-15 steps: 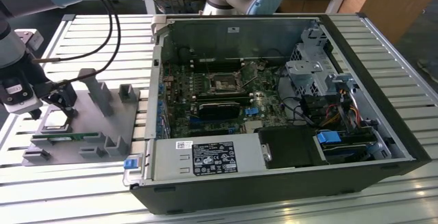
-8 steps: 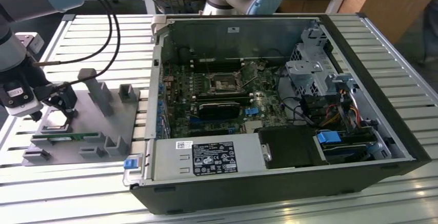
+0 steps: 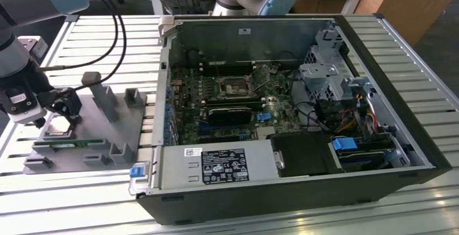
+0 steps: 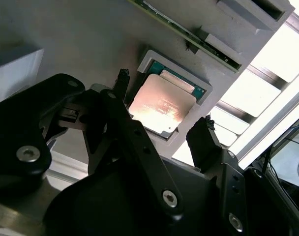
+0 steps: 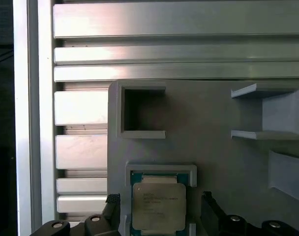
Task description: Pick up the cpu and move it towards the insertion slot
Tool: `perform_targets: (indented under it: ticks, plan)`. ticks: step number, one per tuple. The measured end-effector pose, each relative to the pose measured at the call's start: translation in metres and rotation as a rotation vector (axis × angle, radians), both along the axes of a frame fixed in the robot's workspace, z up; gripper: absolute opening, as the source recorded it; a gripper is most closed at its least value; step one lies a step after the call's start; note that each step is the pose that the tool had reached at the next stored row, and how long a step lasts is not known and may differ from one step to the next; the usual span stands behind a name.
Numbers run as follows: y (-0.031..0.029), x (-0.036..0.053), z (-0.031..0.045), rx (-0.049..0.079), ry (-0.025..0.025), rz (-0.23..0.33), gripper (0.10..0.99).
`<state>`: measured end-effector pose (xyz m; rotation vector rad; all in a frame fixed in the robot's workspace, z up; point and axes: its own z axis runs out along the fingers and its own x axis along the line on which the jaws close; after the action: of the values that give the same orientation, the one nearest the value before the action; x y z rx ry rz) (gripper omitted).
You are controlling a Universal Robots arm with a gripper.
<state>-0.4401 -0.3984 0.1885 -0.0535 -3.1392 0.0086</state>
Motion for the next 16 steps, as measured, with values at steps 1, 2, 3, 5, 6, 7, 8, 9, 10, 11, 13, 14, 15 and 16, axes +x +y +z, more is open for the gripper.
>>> perform_targets:
  ticks: [1, 2, 3, 5, 6, 7, 8, 9, 10, 11, 13, 14, 15, 16]
  plan:
    - [0.0000, -0.0001, -0.0007, 0.000, -0.0001, 0.000, 0.745]
    - [0.0001, -0.0002, -0.0014, 0.000, -0.0002, -0.001, 0.745]
    - [0.0002, -0.0004, -0.0020, 0.000, -0.0001, -0.001, 0.745]
    - [0.0003, -0.0008, -0.0031, 0.000, -0.0001, -0.002, 0.745]
    - [0.0003, -0.0011, -0.0035, 0.000, -0.0001, -0.002, 0.745]
    - [0.0003, -0.0013, -0.0039, 0.000, -0.0002, -0.003, 0.745]
    - [0.0003, -0.0016, -0.0043, 0.000, -0.0003, -0.003, 0.745]
    - [0.0003, -0.0018, -0.0046, 0.000, -0.0003, -0.004, 0.745]
    - [0.0003, -0.0021, -0.0049, 0.000, -0.0002, -0.004, 0.745]
    - [0.0003, -0.0023, -0.0053, 0.000, -0.0001, -0.005, 0.745]
    - [0.0003, -0.0025, -0.0057, 0.000, -0.0001, -0.006, 0.729]
    - [0.0003, -0.0025, -0.0057, 0.000, 0.0000, -0.006, 0.729]
    - [0.0003, -0.0026, -0.0058, 0.000, 0.0000, -0.006, 0.663]
    - [0.0003, -0.0026, -0.0059, 0.000, -0.0001, -0.006, 0.663]
